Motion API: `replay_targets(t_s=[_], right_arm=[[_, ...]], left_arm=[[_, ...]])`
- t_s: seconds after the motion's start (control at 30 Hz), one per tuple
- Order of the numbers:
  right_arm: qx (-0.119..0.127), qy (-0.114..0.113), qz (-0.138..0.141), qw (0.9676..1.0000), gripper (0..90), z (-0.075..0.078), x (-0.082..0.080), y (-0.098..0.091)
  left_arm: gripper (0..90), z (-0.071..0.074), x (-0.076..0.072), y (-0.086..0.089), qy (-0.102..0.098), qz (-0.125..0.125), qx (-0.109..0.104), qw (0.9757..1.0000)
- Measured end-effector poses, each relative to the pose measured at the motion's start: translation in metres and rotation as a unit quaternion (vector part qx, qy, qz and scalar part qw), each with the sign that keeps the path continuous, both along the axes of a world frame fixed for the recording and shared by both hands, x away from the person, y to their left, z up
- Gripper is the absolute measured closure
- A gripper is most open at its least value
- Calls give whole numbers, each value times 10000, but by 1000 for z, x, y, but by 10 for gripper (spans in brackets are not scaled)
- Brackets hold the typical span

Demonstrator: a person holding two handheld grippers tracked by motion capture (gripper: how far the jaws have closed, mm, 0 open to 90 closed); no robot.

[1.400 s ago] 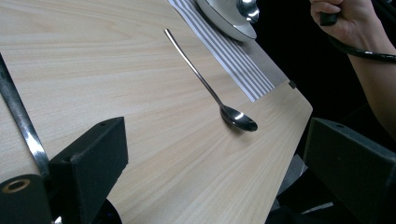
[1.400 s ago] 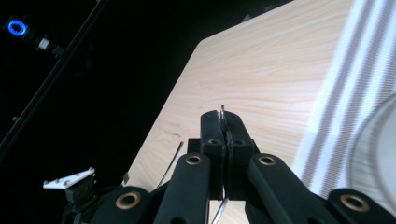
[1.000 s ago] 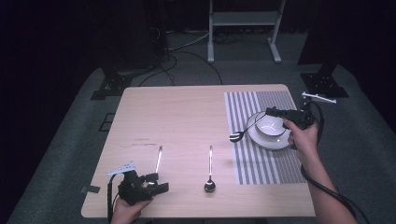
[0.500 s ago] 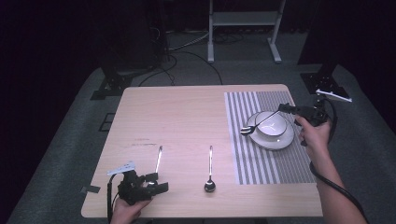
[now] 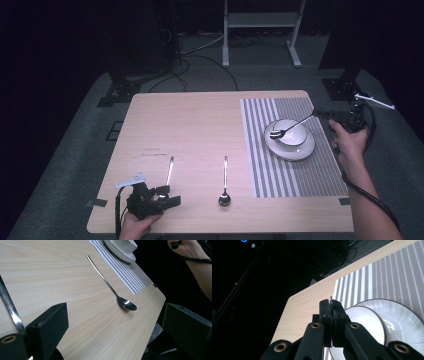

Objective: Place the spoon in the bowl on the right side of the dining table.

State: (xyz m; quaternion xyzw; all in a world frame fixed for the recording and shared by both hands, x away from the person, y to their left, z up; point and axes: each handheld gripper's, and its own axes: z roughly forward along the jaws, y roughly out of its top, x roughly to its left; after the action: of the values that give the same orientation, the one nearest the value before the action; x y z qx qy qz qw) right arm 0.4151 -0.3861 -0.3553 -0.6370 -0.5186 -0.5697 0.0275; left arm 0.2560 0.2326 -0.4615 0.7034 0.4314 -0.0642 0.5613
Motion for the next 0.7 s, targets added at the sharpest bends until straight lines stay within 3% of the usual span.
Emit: replay_targets(t_s=[0.7], right_arm=[[-73, 111, -542, 9984, 885, -8, -1, -23]], left_arm=[[50, 1, -1, 1, -46, -15, -12, 10000]])
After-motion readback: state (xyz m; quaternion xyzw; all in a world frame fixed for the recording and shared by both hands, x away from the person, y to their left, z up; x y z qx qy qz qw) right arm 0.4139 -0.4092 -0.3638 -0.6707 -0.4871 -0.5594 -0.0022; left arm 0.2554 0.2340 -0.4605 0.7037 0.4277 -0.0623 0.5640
